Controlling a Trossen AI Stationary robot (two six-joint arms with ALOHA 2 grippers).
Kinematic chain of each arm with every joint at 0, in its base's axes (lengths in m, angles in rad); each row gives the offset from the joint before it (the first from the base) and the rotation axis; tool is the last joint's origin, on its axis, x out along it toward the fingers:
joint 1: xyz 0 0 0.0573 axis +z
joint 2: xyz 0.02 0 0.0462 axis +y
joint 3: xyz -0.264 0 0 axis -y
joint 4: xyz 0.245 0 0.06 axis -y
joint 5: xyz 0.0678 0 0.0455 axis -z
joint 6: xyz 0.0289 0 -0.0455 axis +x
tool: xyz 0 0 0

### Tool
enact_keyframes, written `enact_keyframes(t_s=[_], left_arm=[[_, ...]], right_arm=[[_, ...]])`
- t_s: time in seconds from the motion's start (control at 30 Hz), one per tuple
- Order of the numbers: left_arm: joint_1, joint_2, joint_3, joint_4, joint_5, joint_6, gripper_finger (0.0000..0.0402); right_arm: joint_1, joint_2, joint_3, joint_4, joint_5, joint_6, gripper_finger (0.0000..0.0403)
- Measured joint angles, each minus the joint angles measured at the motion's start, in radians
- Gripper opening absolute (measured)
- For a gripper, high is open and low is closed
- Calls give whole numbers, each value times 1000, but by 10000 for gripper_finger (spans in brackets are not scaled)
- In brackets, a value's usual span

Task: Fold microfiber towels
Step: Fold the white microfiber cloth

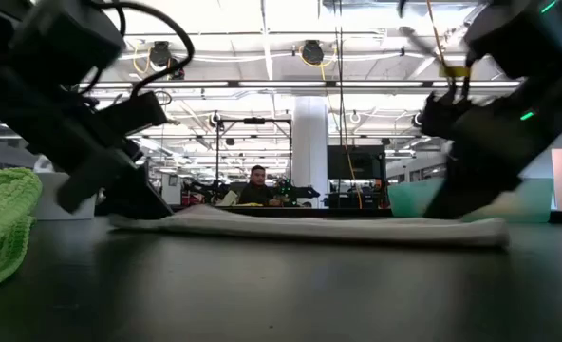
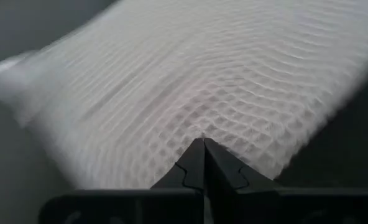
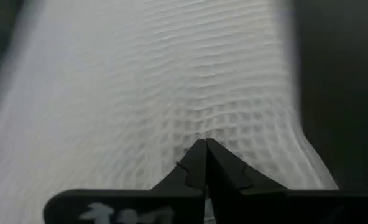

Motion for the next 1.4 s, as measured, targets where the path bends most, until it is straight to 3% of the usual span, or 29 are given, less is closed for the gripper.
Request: enact_keyframes(t_s=[0.1,0.2,0.33,0.43,0.6,0.73,0.9,1.07,1.2,1.4], left_arm=[[18,-16,-3,-24,-44,14,18],[15,-65,-3,-65,25,-1,13],[-12,-119,-3,-93,90,-58,4],[-25,-128,-3,-59,86,-59,13],[0,-105,-3,-58,83,-56,12],[46,-50,-3,-26,75,-46,4],[103,29,-2,56,-84,-25,12],[116,-26,-1,38,-113,-4,5],[77,-105,15,65,-97,1,14],[-21,-105,25,347,53,213,6]], right_arm=[[99,3,-1,97,-127,51,1],[219,4,-4,242,-188,-13,0],[323,1,7,400,-38,-143,0],[315,3,6,403,59,-139,0],[244,29,6,322,90,-128,0],[221,88,11,308,-80,-83,0],[263,173,93,320,-210,-70,0],[302,183,192,340,-213,-296,0],[301,187,222,409,-113,-491,0],[291,206,223,432,-116,-609,27]])
